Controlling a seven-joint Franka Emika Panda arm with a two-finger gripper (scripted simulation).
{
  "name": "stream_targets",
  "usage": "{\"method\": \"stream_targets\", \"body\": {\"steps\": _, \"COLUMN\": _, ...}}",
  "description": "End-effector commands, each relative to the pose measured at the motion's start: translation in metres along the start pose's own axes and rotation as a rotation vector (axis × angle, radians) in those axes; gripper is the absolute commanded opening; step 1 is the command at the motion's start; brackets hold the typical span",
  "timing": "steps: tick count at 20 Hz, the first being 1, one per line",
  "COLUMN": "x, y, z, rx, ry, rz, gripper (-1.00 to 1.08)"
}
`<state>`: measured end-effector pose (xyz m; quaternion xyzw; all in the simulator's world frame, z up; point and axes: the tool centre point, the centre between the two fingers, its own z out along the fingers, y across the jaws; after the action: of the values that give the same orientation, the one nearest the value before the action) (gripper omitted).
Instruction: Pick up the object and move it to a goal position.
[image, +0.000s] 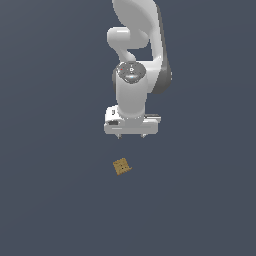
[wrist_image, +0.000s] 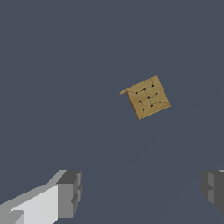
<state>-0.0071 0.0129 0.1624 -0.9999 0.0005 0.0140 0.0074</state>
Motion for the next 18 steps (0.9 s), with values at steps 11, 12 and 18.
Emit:
{"method": "stream_targets", "body": {"steps": 11, "x": 0.009, "y": -0.023, "z": -0.018, "rx": 0.013, "ry": 0.025, "rz": -0.001, "gripper": 1.0}}
{"method": "stream_targets", "body": {"steps": 12, "x": 0.009, "y": -0.022, "z": -0.018, "rx": 0.013, "ry": 0.024, "rz": -0.001, "gripper": 1.0}}
{"method": "stream_targets", "body": {"steps": 18, "x": 0.01, "y": -0.021, "z": -0.017, "rx": 0.013, "ry": 0.023, "rz": 0.009, "gripper": 1.0}}
